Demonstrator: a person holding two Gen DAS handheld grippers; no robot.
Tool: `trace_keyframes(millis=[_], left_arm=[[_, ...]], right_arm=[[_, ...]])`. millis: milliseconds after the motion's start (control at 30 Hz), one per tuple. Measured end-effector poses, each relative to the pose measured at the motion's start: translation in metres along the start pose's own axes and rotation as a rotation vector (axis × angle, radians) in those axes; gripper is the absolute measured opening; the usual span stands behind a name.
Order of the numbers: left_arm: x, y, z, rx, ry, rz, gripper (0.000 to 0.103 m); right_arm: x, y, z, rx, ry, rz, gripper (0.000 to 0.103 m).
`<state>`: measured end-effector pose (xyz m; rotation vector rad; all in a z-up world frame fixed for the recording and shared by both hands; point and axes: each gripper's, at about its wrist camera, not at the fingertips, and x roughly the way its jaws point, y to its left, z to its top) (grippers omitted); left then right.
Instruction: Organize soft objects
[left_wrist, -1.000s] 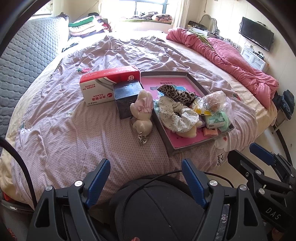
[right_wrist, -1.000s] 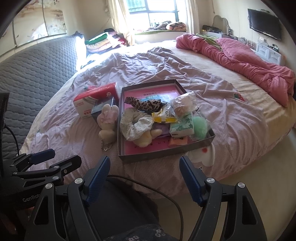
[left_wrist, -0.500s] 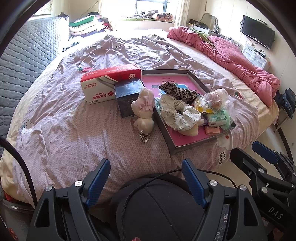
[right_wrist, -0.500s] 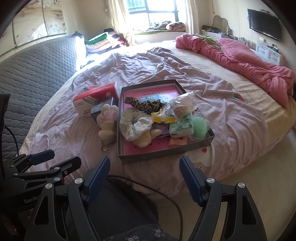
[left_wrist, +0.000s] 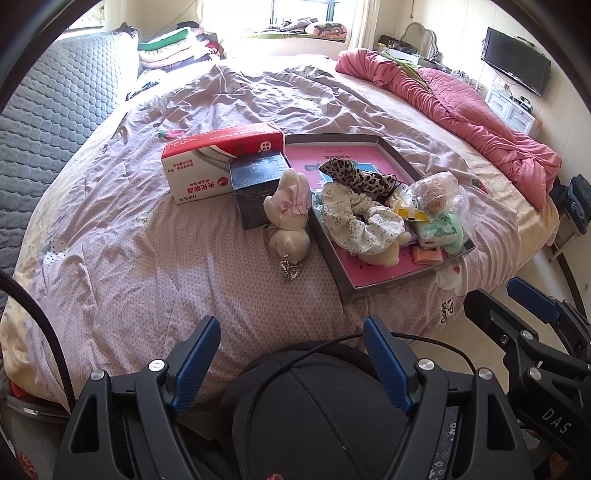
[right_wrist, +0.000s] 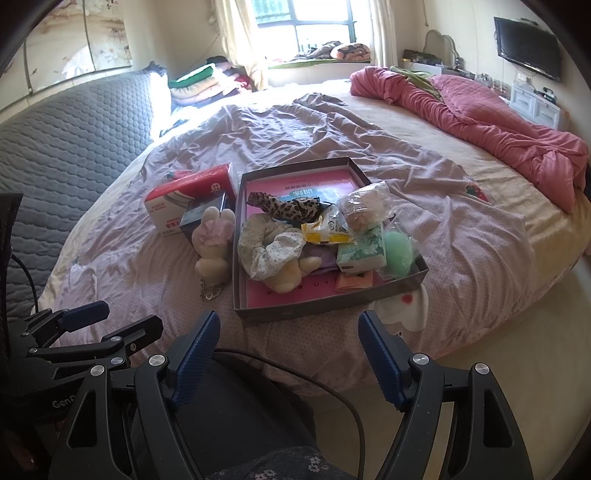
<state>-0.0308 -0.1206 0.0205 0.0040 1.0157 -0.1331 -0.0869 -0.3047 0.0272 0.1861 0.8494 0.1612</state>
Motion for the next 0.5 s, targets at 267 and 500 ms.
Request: trace_keyframes(millis=[267, 500], left_arm=[[0.0033, -0.0007, -0.0010, 0.000, 0.006, -0.003, 0.079], [0.0074, 0.0013, -0.0011, -0.013, 0.010, -0.020, 0.079]], right_arm=[[-0.0003, -0.0014, -0.0002, 0.011, 0.003, 0.002, 0.078], [0.0036, -0.0059, 0.0016, 0.022, 0.015, 0.004, 0.078]])
